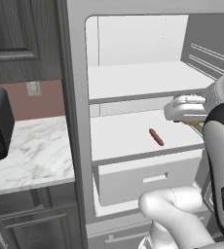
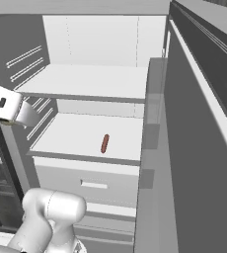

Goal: Retrieve the sausage and cheese from the fridge and place them on the cutting board on the counter.

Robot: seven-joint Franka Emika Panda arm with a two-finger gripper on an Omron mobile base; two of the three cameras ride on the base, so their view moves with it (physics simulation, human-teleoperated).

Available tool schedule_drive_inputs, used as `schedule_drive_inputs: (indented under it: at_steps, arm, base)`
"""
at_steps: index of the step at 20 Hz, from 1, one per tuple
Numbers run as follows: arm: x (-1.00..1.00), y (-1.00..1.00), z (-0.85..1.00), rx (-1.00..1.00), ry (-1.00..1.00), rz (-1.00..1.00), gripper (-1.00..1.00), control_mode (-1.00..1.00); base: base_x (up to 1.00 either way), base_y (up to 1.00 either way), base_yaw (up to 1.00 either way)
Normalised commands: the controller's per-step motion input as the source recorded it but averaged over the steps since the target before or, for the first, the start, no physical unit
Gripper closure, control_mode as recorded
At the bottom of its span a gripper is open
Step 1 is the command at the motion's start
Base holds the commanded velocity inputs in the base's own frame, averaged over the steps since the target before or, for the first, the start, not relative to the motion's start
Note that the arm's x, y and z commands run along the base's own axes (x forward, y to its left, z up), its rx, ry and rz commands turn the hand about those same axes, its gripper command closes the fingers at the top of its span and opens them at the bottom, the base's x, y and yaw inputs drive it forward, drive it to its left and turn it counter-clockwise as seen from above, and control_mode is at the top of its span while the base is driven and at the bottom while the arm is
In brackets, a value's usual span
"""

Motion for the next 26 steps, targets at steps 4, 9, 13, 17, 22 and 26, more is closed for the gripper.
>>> schedule_drive_inputs:
  at_steps: [4, 9, 13, 17, 22, 26]
  arm:
    - [-0.06, -0.04, 0.0, 0.0, -0.02, 0.03, 1.0, -1.0]
    - [0.0, -0.01, 0.0, 0.0, -0.01, 0.0, 1.0, 1.0]
    - [0.0, 0.0, 0.0, 0.0, 0.0, 0.0, 1.0, 1.0]
    - [0.0, 0.0, 0.0, 0.0, 0.0, 0.0, 1.0, 1.0]
    - [0.0, 0.0, 0.0, 0.0, 0.0, 0.0, 1.0, 1.0]
    - [0.0, 0.0, 0.0, 0.0, 0.0, 0.0, 1.0, 1.0]
  base:
    - [0.0, 0.0, 0.0]
    - [0.0, 0.0, 0.0]
    - [-0.36, 0.13, 0.05]
    - [-0.98, 0.62, 0.19]
    - [-0.82, 0.97, 0.59]
    - [-0.33, 0.63, 0.98]
